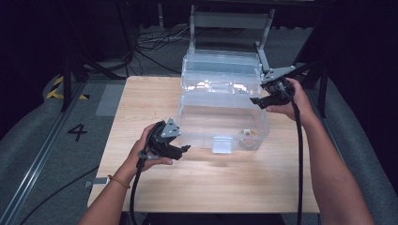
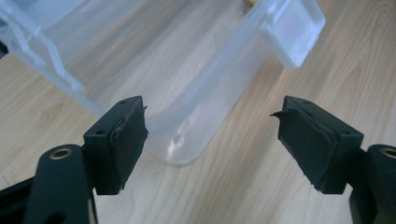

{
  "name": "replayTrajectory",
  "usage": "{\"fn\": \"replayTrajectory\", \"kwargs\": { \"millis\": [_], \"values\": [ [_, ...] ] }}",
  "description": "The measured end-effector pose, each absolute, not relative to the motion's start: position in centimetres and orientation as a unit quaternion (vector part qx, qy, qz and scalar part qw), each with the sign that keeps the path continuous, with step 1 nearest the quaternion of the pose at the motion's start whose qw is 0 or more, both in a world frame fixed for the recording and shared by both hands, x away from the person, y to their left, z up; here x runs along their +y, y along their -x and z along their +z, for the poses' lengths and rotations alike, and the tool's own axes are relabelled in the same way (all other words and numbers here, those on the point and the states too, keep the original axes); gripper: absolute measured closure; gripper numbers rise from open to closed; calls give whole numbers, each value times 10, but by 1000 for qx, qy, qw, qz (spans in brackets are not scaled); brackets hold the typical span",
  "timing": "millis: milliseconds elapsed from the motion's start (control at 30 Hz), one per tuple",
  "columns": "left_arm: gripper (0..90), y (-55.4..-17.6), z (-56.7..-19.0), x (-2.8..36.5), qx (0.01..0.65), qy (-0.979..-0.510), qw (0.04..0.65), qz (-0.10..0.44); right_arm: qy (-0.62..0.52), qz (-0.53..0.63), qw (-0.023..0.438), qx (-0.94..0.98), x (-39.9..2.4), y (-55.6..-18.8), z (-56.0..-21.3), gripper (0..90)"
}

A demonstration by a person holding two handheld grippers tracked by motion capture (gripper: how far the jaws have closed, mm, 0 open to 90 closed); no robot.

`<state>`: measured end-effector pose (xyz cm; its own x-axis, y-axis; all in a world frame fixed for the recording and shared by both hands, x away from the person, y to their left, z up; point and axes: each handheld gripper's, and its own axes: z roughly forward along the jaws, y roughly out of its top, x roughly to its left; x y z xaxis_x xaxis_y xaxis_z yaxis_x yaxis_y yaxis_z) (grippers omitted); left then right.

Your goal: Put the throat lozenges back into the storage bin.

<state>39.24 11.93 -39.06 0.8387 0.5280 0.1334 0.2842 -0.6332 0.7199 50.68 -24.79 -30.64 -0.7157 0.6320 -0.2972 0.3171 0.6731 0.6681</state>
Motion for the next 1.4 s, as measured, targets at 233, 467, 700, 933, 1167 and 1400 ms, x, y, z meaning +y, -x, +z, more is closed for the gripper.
{"fn": "replayTrajectory", "kwargs": {
  "millis": [233, 467, 700, 933, 1167, 1400],
  "values": [
    [288, -412, -389, 92, 214, -902, 331, 175, -274, 321, 272, 865, -242, -532, -296, 338],
    [365, -427, -392, 77, 197, -917, 309, 158, -268, 309, 261, 874, -228, -557, -297, 366],
    [503, -436, -400, 70, 182, -930, 292, 128, -264, 299, 239, 885, -215, -577, -301, 458],
    [657, -441, -407, 65, 150, -953, 241, 107, -238, 262, 221, 909, -200, -586, -304, 623],
    [707, -445, -408, 68, 147, -950, 258, 93, -225, 255, 207, 917, -191, -588, -302, 690],
    [727, -445, -408, 70, 144, -949, 267, 85, -184, 217, 188, 940, -188, -592, -294, 782]
  ]
}}
